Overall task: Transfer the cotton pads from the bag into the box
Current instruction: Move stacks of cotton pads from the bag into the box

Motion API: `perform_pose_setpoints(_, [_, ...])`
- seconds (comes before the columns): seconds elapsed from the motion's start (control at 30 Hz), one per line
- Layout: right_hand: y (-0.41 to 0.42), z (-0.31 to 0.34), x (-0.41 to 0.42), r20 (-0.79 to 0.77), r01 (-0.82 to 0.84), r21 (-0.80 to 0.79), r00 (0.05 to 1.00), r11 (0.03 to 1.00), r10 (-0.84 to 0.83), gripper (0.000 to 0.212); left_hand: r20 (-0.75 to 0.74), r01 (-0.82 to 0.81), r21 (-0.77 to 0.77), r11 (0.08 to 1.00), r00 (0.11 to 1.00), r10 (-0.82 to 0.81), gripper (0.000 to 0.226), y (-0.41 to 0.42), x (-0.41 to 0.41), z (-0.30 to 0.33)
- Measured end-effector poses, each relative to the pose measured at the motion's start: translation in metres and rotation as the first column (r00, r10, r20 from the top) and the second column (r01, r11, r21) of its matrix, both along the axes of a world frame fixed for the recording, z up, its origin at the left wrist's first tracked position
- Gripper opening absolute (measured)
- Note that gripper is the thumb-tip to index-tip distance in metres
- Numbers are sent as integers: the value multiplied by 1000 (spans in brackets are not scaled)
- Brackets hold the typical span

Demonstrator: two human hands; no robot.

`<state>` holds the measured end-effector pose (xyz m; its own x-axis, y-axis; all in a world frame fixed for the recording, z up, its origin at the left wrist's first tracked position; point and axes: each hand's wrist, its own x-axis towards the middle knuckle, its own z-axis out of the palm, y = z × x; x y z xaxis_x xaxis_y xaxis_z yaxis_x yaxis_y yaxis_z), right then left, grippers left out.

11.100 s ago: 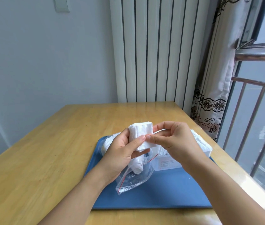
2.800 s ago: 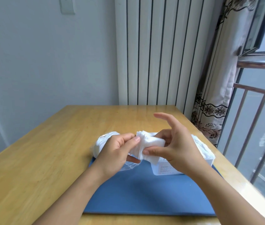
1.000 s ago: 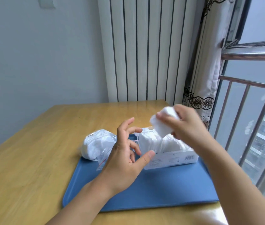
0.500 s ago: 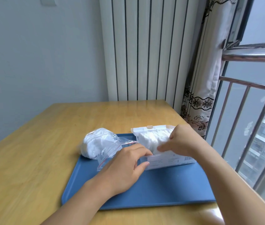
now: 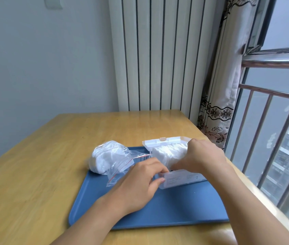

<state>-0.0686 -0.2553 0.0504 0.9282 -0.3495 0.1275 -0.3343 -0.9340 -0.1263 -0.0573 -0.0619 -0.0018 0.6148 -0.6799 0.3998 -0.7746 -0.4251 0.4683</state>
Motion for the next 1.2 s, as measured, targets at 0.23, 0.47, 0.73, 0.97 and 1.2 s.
perform_pose_setpoints(0.23, [-21,33,-24,431,-525,631,849,572,305,54,14,-21,-18,1000,1000,21,15,2,4,-3])
perform_pose_setpoints(0.47, [3,17,-23,-316,-224,431,870,874,378,86,30,-21,-43,999,999,22,13,4,4,-3])
perform_pose_setpoints(0.73, [14,17,-26,-394,-213,485,813,848,429,67,-42,-8,-96,995,999,4,15,6,1,-2])
perform_pose_setpoints(0.97, [25,12,-20,464,-671,554,740,493,486,19,-37,-267,-698,665,940,339,21,40,13,41])
perform_pose_setpoints(1.2, [73,-38,-8,172,-782,-12,612,623,772,41,-454,-584,-20,812,729,513,81,93,62,13])
